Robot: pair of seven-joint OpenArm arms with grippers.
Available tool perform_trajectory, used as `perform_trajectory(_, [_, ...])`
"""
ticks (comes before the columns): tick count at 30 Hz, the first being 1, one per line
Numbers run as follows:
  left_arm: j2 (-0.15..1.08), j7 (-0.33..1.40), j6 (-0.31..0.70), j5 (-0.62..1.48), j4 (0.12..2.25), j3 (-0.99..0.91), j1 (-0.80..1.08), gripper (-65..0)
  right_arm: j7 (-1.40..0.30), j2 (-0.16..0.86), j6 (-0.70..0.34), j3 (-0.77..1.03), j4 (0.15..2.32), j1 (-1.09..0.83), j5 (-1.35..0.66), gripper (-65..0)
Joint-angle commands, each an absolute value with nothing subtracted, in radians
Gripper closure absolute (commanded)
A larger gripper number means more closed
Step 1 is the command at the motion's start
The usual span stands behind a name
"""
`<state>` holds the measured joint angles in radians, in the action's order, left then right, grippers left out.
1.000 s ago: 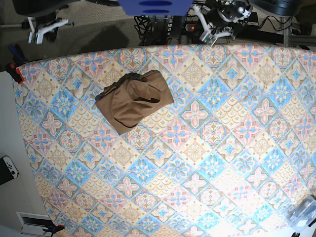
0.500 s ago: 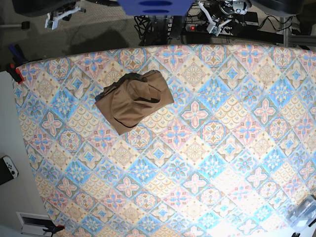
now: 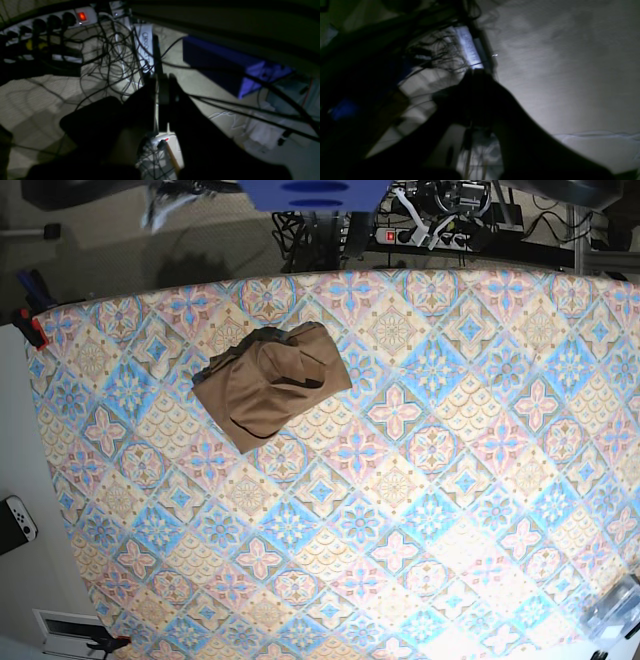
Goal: Layout the t-shirt on the table in an organized manner, then fold the t-shirt properly
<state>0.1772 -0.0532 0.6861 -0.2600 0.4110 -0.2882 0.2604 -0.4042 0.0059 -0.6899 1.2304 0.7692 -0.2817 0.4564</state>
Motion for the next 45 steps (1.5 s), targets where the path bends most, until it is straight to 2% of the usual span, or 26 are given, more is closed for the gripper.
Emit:
perform_trajectory(1, [0.188, -0.065, 0.698, -0.285, 0.360, -0.286, 0.246, 0.0, -0.387, 0.042, -0.698, 1.231, 0.736, -0.275, 0.455, 0.0])
perform_trajectory(3, [0.189, -0.110, 0.690, -0.338, 0.255, -0.289, 0.200, 0.0, -0.364, 0.071, -0.698, 1.231, 0.641, -0.260, 0.479, 0.0])
perform_trajectory(5, [0.193, -0.142, 0.610, -0.384, 0.174, -0.288, 0.165, 0.0, -0.291, 0.101, -0.698, 1.231, 0.545, -0.232, 0.518, 0.0])
perform_trajectory(9, [0.205, -0.157, 0.463, -0.455, 0.088, -0.288, 0.114, 0.0, -0.140, 0.116, -0.536, 1.231, 0.358, -0.222, 0.622, 0.0])
perform_trajectory(13, [0.205, -0.154, 0.351, -0.484, 0.084, -0.288, 0.107, 0.0, -0.113, 0.133, -0.420, 1.231, 0.206, -0.222, 0.665, 0.0])
perform_trajectory(15, [0.205, -0.154, 0.306, -0.495, 0.082, -0.286, 0.105, 0.0, -0.111, 0.165, -0.332, 1.230, 0.180, -0.222, 0.680, 0.0])
perform_trajectory(19, [0.205, -0.143, 0.225, -0.518, 0.079, -0.286, 0.105, 0.0, -0.045, 0.166, -0.091, 1.228, 0.173, -0.217, 0.740, 0.0])
perform_trajectory(22, [0.203, -0.047, 0.176, -0.516, 0.085, -0.286, 0.104, 0.0, -0.007, 0.166, 0.107, 1.227, 0.170, -0.143, 0.792, 0.0])
perform_trajectory(24, [0.203, -0.024, 0.168, -0.516, 0.085, -0.288, 0.104, 0.0, -0.015, 0.153, 0.194, 1.227, 0.157, -0.130, 0.829, 0.0])
perform_trajectory(26, [0.203, -0.025, 0.168, -0.512, 0.085, -0.289, 0.104, 0.0, -0.008, 0.119, 0.209, 1.227, 0.119, -0.127, 0.840, 0.0])
perform_trajectory(34, [0.203, -0.025, 0.168, -0.515, 0.085, -0.288, 0.104, 0.0, -0.007, 0.114, 0.209, 1.228, 0.002, -0.094, 0.839, 0.0])
perform_trajectory(45, [0.200, -0.022, 0.168, -0.516, 0.079, -0.288, 0.062, 0.0, -0.010, 0.114, 0.209, 1.230, 0.000, -0.074, 0.839, 0.0])
